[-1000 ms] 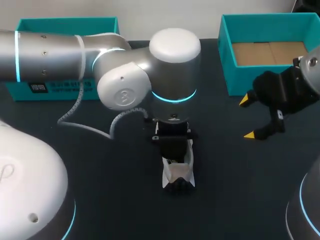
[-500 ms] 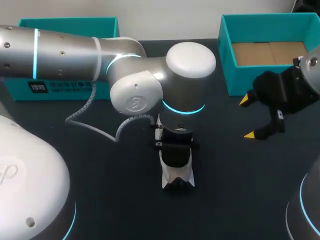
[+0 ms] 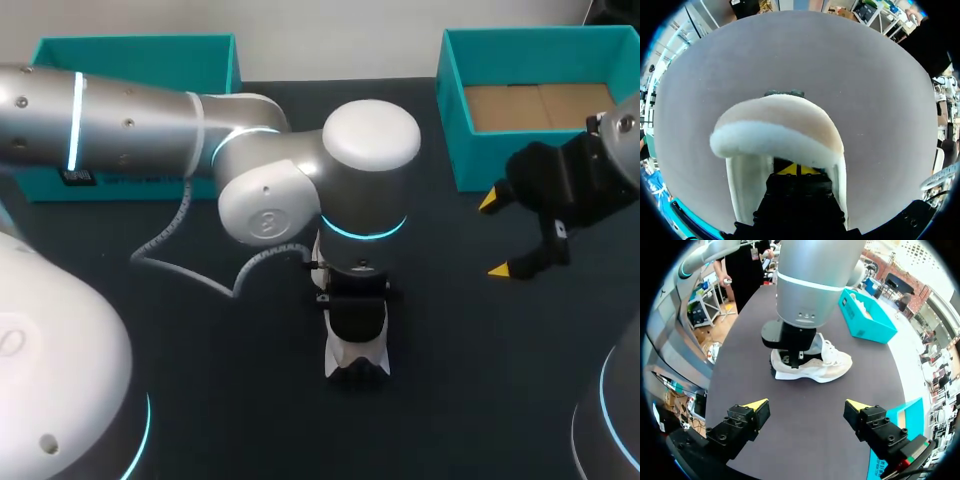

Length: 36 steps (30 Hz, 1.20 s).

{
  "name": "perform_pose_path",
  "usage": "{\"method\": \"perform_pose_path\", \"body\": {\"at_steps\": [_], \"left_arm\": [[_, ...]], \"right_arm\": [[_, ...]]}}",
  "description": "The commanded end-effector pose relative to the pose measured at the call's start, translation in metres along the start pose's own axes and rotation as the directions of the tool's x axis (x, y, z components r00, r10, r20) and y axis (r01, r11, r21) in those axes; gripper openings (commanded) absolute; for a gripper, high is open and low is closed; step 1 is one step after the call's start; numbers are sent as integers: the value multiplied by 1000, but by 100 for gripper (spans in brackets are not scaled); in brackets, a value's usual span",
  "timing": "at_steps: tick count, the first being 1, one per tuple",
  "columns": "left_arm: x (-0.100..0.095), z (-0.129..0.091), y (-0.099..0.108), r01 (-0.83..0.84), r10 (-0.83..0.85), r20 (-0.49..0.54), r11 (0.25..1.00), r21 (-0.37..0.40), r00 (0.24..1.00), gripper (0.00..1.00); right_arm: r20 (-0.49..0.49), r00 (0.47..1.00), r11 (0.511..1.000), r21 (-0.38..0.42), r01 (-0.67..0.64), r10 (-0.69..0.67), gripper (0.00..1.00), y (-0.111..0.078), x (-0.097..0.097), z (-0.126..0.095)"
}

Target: Take the shoe out of the shoebox, open the shoe tongue, remove and reinsert the insole, then place the shoe into the shoebox

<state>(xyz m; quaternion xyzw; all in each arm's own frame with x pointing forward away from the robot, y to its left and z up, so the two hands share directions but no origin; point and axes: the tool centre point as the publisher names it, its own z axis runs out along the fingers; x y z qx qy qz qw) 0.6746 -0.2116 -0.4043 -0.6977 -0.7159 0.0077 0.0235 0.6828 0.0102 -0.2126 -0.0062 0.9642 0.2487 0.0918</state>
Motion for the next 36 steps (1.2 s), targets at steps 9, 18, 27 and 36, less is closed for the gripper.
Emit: {"method": "perform_pose_path", "body": {"at_steps": [9, 18, 27, 36], "left_arm": [[-10, 19, -2, 6, -7, 46, 1000, 29, 999, 0], [-16, 12, 0, 15, -18, 82, 999, 32, 996, 0], [-23, 13, 2, 22, -26, 121, 999, 30, 992, 0], [-21, -2, 5, 35, -39, 178, 999, 23, 983, 0]], "right_arm": [[1, 1000, 1000, 1, 0, 0, 100, 0, 0, 1], [1, 1000, 1000, 1, 0, 0, 100, 0, 0, 1], [1, 1000, 1000, 1, 0, 0, 100, 0, 0, 1], [1, 1000, 1000, 1, 0, 0, 100, 0, 0, 1]]}}
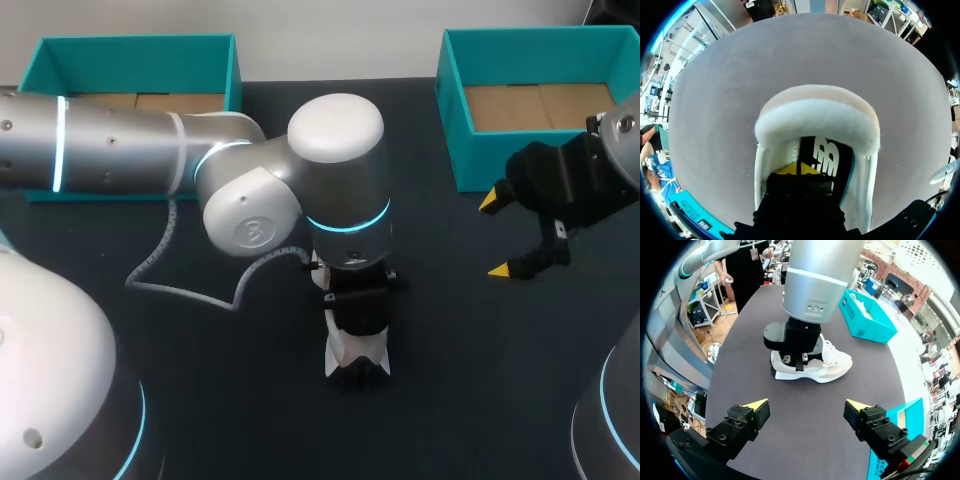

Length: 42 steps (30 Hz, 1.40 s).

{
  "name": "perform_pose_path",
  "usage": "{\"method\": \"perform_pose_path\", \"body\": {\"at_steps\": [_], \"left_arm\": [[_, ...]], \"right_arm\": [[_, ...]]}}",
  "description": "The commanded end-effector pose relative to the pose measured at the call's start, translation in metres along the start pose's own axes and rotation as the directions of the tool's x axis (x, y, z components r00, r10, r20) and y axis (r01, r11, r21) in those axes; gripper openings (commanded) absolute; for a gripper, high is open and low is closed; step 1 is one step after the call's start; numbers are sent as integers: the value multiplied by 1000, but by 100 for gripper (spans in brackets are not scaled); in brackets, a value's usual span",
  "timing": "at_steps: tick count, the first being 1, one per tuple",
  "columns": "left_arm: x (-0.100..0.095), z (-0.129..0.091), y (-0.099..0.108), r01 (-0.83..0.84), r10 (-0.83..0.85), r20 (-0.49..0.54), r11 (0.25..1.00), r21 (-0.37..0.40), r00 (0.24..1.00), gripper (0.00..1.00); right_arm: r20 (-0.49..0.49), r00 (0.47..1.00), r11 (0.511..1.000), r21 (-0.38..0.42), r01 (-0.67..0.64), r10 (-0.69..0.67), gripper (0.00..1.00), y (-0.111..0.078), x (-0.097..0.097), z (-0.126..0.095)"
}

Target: Take the shoe out of the shoebox, open the shoe tongue, remove and reinsert the insole, then place the shoe into the shoebox

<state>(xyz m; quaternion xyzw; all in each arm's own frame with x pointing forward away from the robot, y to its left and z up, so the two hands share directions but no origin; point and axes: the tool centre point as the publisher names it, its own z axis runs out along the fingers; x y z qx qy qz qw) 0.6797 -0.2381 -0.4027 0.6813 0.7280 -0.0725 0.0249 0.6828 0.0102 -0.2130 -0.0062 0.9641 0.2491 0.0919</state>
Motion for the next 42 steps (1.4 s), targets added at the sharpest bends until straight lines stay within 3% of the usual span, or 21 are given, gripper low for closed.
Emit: {"method": "perform_pose_path", "body": {"at_steps": [1, 8, 13, 21, 33, 42], "left_arm": [[6, -4, 1, 2, -2, 26, 1000, -2, 1000, 0], [13, -30, 4, 11, -10, 73, 1000, -18, 997, 0], [15, -35, -2, 1, -1, 84, 1000, 1, 996, 0], [20, -22, -19, -29, 24, 64, 997, 73, 998, 0], [20, 8, -22, -47, 46, 25, 997, 65, 999, 0], [19, -28, -8, -25, 23, 77, 999, 27, 997, 0]], "right_arm": [[1, 1000, 1000, 2, 0, 0, 100, 0, 0, 1], [1, 1000, 1000, 2, 0, 0, 100, 0, 0, 1], [1, 1000, 1000, 2, 0, 0, 100, 0, 0, 1], [1, 1000, 1000, 2, 0, 0, 100, 0, 0, 1], [1, 1000, 1000, 2, 0, 0, 100, 0, 0, 1], [1, 1000, 1000, 2, 0, 0, 100, 0, 0, 1]]}}
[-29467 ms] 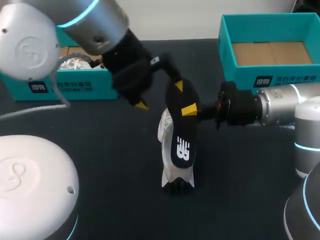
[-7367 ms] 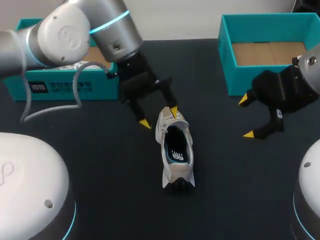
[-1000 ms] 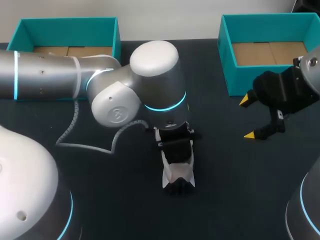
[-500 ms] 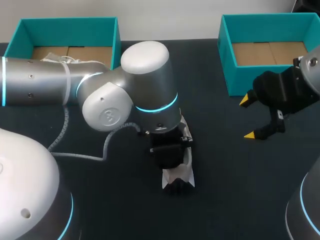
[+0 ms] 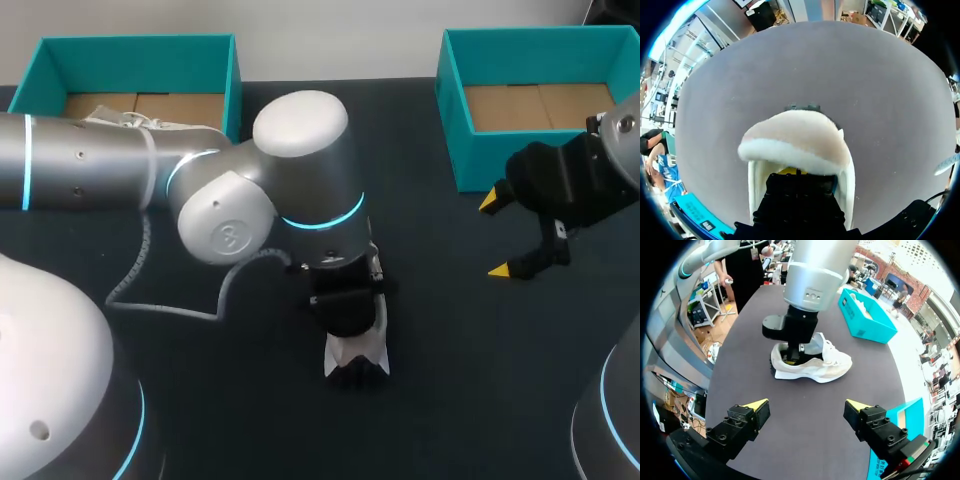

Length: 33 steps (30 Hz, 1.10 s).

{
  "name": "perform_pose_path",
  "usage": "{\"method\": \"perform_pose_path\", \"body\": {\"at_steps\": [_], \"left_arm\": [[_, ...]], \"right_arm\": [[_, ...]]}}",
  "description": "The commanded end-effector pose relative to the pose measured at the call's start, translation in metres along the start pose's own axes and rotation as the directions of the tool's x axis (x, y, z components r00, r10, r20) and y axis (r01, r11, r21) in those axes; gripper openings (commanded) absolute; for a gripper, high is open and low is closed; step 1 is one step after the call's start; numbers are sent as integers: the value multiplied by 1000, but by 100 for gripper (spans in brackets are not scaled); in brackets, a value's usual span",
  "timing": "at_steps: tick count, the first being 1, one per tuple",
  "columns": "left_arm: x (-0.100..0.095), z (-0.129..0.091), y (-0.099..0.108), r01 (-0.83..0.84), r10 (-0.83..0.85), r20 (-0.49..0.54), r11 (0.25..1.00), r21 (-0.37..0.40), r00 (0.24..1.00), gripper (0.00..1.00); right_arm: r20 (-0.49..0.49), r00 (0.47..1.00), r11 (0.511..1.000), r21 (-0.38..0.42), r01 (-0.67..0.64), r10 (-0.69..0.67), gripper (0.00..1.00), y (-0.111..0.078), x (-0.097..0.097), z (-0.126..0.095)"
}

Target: Take the shoe out of the shoebox, open the shoe tongue, remove and reinsert the insole, then place the shoe into the shoebox

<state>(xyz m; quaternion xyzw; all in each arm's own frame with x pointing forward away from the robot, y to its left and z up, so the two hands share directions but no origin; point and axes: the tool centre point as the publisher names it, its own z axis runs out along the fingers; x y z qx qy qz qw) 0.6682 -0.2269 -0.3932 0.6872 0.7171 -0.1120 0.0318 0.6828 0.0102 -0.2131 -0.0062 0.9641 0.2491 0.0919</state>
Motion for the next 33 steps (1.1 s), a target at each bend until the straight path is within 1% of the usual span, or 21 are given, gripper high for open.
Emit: {"method": "perform_pose_path", "body": {"at_steps": [1, 5, 8, 12, 14, 16, 20, 22, 25, 28, 32, 33], "left_arm": [[7, -20, 4, -2, 2, 6, 1000, -27, 1000, 0], [7, -22, 10, -17, 15, -23, 998, -61, 1000, 0], [9, -14, 15, -28, 23, -64, 996, -79, 998, 0], [12, 4, 19, -50, 38, -111, 993, -106, 993, 0], [12, 9, 21, -56, 42, -126, 992, -114, 991, 0], [12, 8, 21, -62, 46, -130, 990, -128, 990, 0], [10, 2, 25, -71, 48, -138, 983, -168, 989, 0], [9, -8, 27, -79, 52, -130, 975, -210, 990, 0], [5, -23, 32, -68, 43, -104, 965, -253, 994, 0], [0, -34, 39, -65, 39, -89, 949, -308, 995, 0], [-1, -38, 45, -55, 28, -86, 944, -324, 996, 0], [0, -39, 45, -56, 27, -90, 939, -339, 996, 0]], "right_arm": [[0, 1000, 1000, 2, 0, 0, 100, 0, 0, 1], [0, 1000, 1000, 2, 0, 0, 100, 0, 0, 1], [0, 1000, 1000, 2, 0, 0, 100, 0, 0, 1], [0, 1000, 1000, 2, 0, 0, 100, 0, 0, 1], [0, 1000, 1000, 2, 0, 0, 100, 0, 0, 1], [0, 1000, 1000, 2, 0, 0, 100, 0, 0, 1], [0, 1000, 1000, 2, 0, 0, 100, 0, 0, 1], [0, 1000, 1000, 2, 0, 0, 100, 0, 0, 1], [0, 1000, 1000, 2, 0, 0, 100, 0, 0, 1], [0, 1000, 1000, 2, 0, 0, 100, 0, 0, 1], [0, 1000, 1000, 2, 0, 0, 100, 0, 0, 1], [0, 1000, 1000, 2, 0, 0, 100, 0, 0, 1]]}}
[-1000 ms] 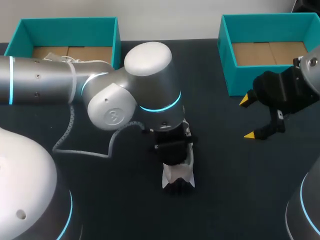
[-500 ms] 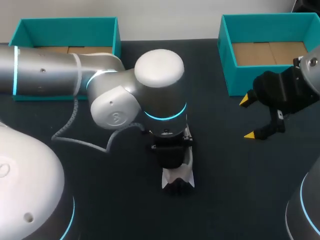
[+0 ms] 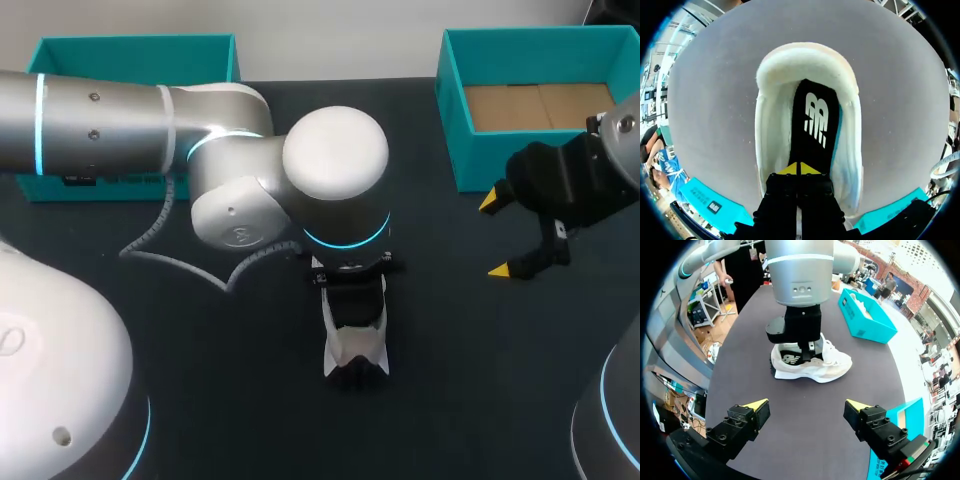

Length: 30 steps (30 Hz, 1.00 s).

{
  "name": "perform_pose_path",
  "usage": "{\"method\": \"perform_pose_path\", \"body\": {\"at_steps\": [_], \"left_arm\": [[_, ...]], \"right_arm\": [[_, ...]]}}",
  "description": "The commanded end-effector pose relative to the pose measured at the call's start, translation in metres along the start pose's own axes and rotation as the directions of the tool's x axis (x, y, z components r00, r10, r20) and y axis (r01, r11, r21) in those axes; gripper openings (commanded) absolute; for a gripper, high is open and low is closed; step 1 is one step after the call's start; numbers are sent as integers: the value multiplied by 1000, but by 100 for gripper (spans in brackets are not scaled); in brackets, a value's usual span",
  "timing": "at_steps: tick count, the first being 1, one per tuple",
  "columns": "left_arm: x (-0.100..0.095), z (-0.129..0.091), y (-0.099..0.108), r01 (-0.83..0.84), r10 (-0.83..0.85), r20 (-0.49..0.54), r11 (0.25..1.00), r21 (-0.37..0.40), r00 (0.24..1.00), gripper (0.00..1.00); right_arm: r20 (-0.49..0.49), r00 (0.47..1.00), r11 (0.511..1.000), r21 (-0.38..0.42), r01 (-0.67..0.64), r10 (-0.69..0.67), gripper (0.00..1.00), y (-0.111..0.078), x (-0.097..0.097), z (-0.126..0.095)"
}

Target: Take the shoe out of the shoebox, open the shoe tongue, remove and reinsert the insole, then place the shoe into the shoebox

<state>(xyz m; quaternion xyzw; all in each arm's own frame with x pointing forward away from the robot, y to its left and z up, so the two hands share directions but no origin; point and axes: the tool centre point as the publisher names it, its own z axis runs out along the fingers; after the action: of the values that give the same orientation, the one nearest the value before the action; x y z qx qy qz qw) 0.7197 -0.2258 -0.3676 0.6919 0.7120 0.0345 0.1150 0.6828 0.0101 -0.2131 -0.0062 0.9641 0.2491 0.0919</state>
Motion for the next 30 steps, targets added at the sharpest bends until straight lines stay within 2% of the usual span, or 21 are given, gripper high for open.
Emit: {"method": "perform_pose_path", "body": {"at_steps": [1, 2, 4, 5, 6, 13, 25, 30], "left_arm": [[8, -8, 0, 3, -3, -7, 1000, -27, 1000, 0], [9, -7, 0, 4, -5, -9, 999, -37, 1000, 0], [11, -5, 0, 16, -16, -10, 999, -45, 1000, 48], [11, -4, 1, 26, -27, -19, 999, -46, 999, 88], [11, -2, 1, 28, -29, -22, 999, -46, 999, 100], [12, -3, -4, 31, -32, -22, 998, -47, 999, 100], [19, -17, -9, 22, -22, 6, 998, -61, 1000, 100], [20, -27, -3, 26, -25, 22, 998, -63, 999, 100]], "right_arm": [[0, 1000, 1000, 2, 0, 0, 100, 0, 0, 1], [0, 1000, 1000, 2, 0, 0, 100, 0, 0, 1], [0, 1000, 1000, 2, 0, 0, 100, 0, 0, 1], [0, 1000, 1000, 2, 0, 0, 100, 0, 0, 1], [0, 1000, 1000, 2, 0, 0, 100, 0, 0, 1], [0, 1000, 1000, 2, 0, 0, 100, 0, 0, 1], [0, 1000, 1000, 2, 0, 0, 100, 0, 0, 1], [0, 1000, 1000, 2, 0, 0, 100, 0, 0, 1]]}}
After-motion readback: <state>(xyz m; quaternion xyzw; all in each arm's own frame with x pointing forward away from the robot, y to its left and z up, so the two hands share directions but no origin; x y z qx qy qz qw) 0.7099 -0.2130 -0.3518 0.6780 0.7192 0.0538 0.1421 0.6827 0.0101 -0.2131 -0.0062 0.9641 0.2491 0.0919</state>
